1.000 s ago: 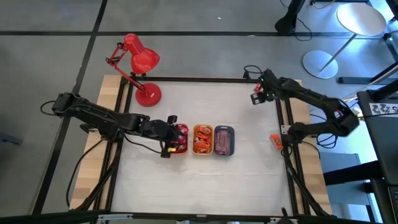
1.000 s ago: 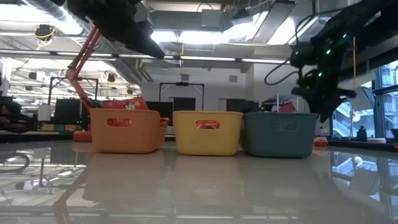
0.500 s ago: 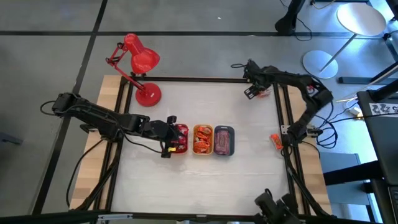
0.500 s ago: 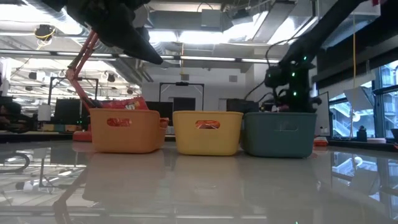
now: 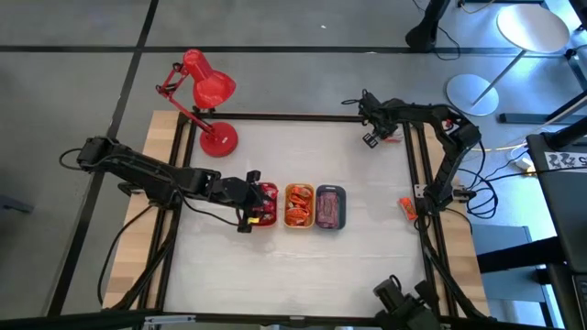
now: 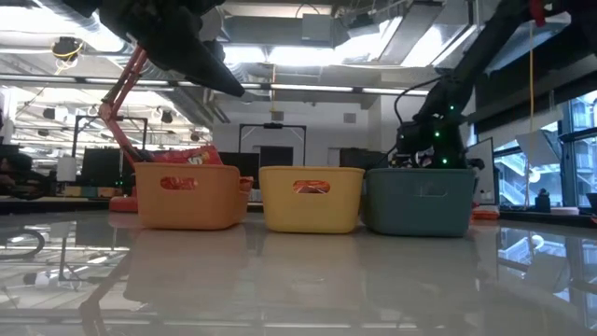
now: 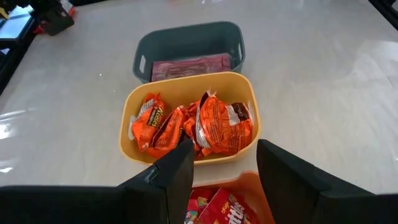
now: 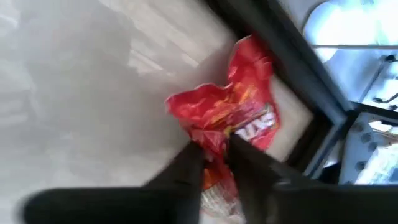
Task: Sort candy
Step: Put the red candy into the orange bin
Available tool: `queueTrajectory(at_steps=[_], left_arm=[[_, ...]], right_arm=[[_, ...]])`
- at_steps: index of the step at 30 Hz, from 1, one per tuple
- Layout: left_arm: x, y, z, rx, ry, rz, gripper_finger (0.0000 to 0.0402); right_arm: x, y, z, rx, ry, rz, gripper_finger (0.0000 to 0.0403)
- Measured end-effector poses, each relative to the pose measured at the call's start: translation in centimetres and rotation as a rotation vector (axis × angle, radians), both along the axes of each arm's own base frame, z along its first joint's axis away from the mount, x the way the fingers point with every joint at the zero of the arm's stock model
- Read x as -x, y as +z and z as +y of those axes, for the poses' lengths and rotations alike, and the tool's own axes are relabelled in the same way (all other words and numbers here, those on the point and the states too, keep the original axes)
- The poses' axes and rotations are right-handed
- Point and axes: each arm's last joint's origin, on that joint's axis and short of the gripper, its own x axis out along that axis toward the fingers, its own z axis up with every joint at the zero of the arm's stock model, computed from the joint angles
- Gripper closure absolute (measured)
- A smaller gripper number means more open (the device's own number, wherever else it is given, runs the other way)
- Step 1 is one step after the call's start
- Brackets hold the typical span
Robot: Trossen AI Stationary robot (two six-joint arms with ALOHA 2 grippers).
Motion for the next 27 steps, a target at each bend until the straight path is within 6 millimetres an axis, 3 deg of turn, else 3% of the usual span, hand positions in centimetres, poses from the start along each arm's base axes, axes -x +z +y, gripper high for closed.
queueTrajectory(at_steps=[3,9,15,21,27], left_arm=[[0.0,0.0,0.0,0.0,0.004,0.002,0.0236],[0.1,-0.1,0.0,0.018,0.019,0.01,0.0236],[-0.1,0.2,0.0,0.041,0.042,-0.027,0.0236],[0.0,0.2,-0.4,0.072,0.052,-0.027,0.0236],[0.9,0.3,-1.5,0.077,0.066,0.001,0.0236]], right_arm=[[0.0,0.1,0.0,0.002,0.01,0.003,0.0389],[-0.2,1.1,0.7,-0.015,0.008,-0.057,0.0392],[-1.6,5.3,3.2,0.036,0.062,-0.219,0.0398],[-4.1,10.6,8.7,0.047,0.23,-0.51,0.0401],[-7.6,13.4,17.3,0.002,0.508,-0.684,0.0401]])
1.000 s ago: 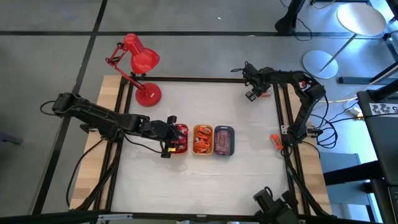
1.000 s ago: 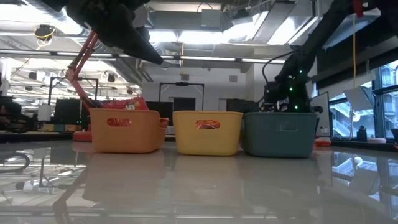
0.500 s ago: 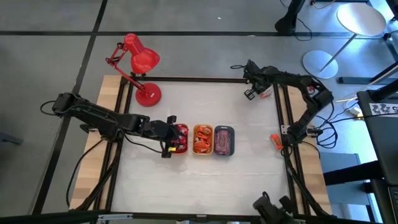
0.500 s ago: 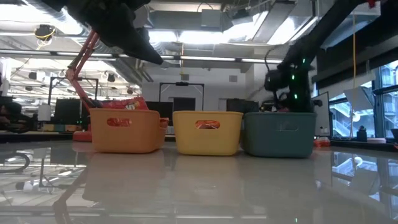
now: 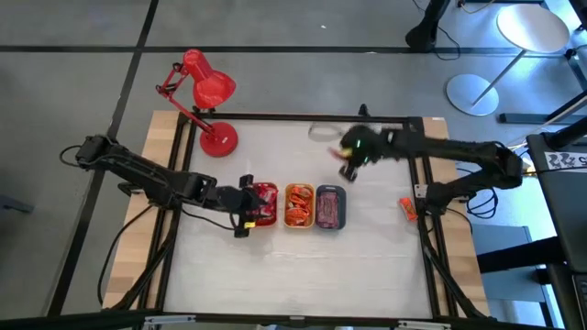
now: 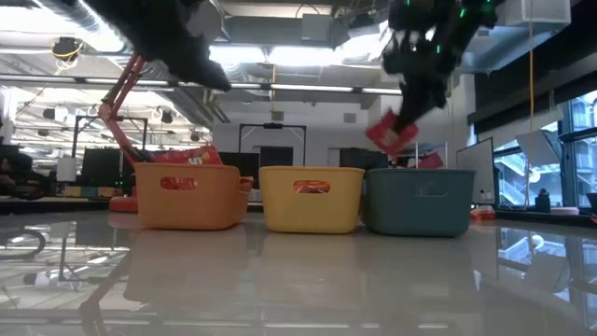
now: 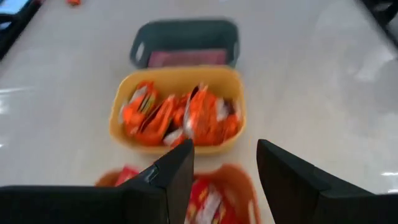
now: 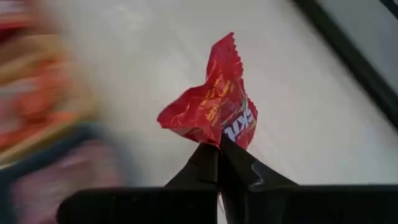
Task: Sort candy
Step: Put the red candy into the orange bin
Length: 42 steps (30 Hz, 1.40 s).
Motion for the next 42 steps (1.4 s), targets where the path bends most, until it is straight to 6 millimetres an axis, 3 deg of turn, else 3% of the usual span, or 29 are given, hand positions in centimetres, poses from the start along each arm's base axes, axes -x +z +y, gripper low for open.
queueTrajectory(at_steps=[8,11,14,20,29,34,42], left_arm=[[3.0,0.3,-1.9,0.031,0.138,0.1,0.0236],[4.0,0.2,-2.8,0.082,0.161,0.149,0.0236],[5.2,-0.2,-3.7,0.122,0.183,0.217,0.0236],[6.8,-0.7,-5.0,0.187,0.225,0.289,0.0236],[7.2,-0.7,-5.6,0.253,0.27,0.289,0.0236],[7.2,-0.7,-5.5,0.265,0.284,0.289,0.0236],[7.5,-0.7,-6.0,0.305,0.275,0.31,0.0236]], right_arm=[[-5.3,0.9,11.1,0.029,0.36,-0.319,0.0402],[-7.2,0.8,13.8,0.038,0.442,-0.46,0.0402],[-9.0,-0.5,15.3,0.051,0.491,-0.518,0.0402],[-11.7,-3.3,15.3,0.07,0.492,-0.559,0.0402],[-14.1,-5.7,14.5,0.051,0.548,-0.609,0.0402],[-16.7,-6.7,14.0,0.073,0.545,-0.61,0.0402],[-20.1,-9.3,13.3,0.107,0.462,-0.432,0.0402]])
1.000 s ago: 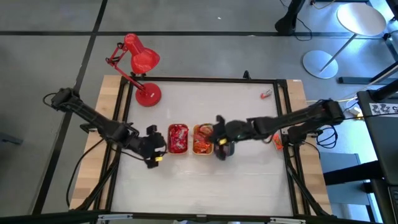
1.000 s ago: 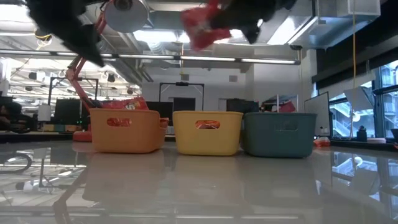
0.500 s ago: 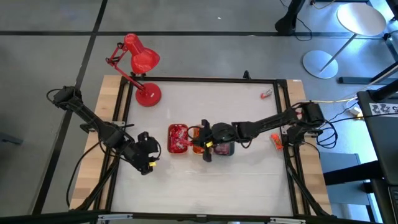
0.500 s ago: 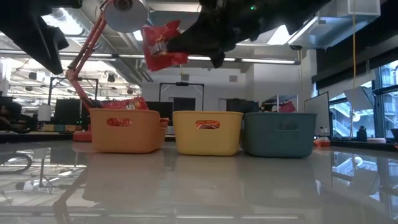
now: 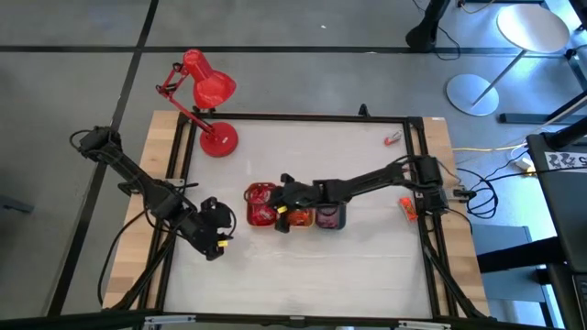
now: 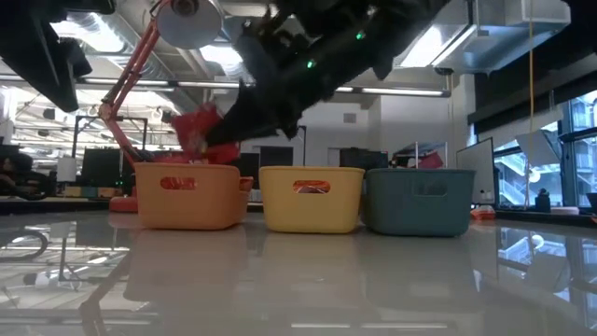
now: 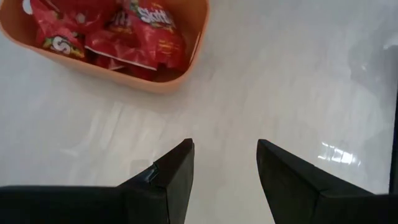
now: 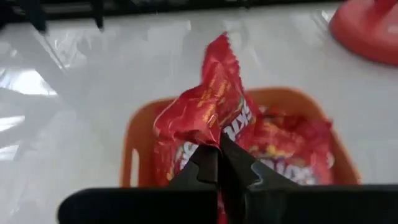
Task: Sort candy
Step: Put the red candy into the orange bin
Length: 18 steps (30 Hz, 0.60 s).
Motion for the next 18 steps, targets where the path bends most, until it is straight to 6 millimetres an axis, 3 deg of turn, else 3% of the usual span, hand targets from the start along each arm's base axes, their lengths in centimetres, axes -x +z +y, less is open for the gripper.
queueTrajectory(at_steps=[6,11,18], left_arm=[[0.1,0.0,-0.1,-0.001,-0.006,0.002,0.0236],[0.1,0.0,-0.1,-0.004,-0.009,0.002,0.0236],[0.1,0.0,-0.1,-0.005,-0.01,0.003,0.0236]], right_arm=[[-1.2,-3.3,0.1,-0.009,-0.026,0.064,0.0402],[-1.7,-2.9,0.2,-0.019,-0.029,0.048,0.0389],[-2.2,-1.7,0.4,-0.029,-0.011,0.108,0.0275]])
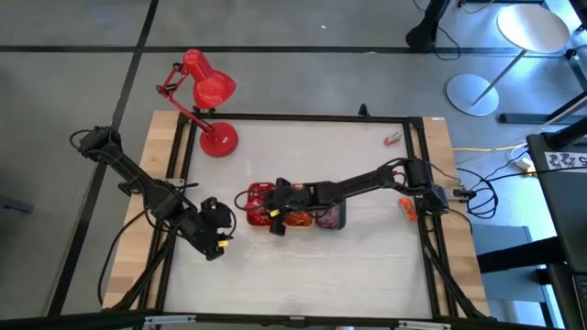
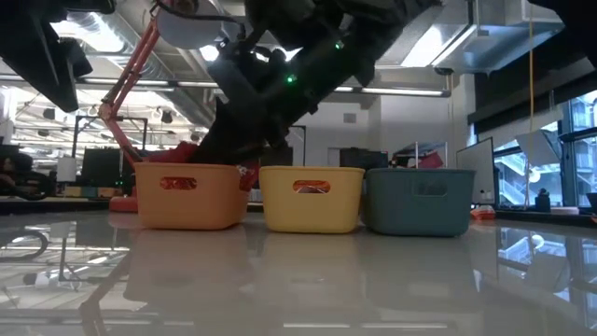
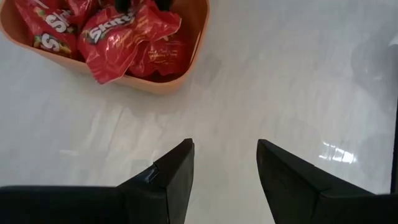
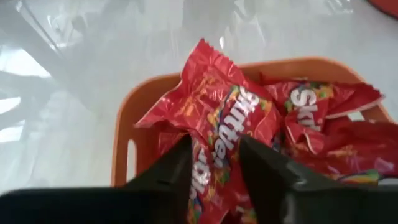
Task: Sort candy
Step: Put the red candy into the orange bin, then put the orange candy into the yellow bin
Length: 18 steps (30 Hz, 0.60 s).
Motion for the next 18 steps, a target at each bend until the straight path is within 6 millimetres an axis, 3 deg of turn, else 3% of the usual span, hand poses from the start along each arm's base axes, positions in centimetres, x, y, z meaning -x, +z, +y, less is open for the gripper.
queueTrajectory(at_steps=[5,10,14,18], left_arm=[[0.0,0.0,0.0,-0.001,-0.001,0.0,0.0236],[0.0,0.0,0.0,-0.011,-0.017,-0.001,0.0236],[0.0,0.0,0.0,-0.014,-0.02,0.0,0.0236],[0.0,0.0,0.0,-0.017,-0.022,0.001,0.0236]], right_arm=[[0.6,2.0,0.1,-0.019,0.03,0.048,0.0208],[2.1,5.2,0.7,-0.055,0.069,0.058,0.0188],[4.3,8.0,1.9,-0.047,0.08,0.102,0.0187],[8.0,9.1,3.2,-0.004,0.009,0.244,0.0187]])
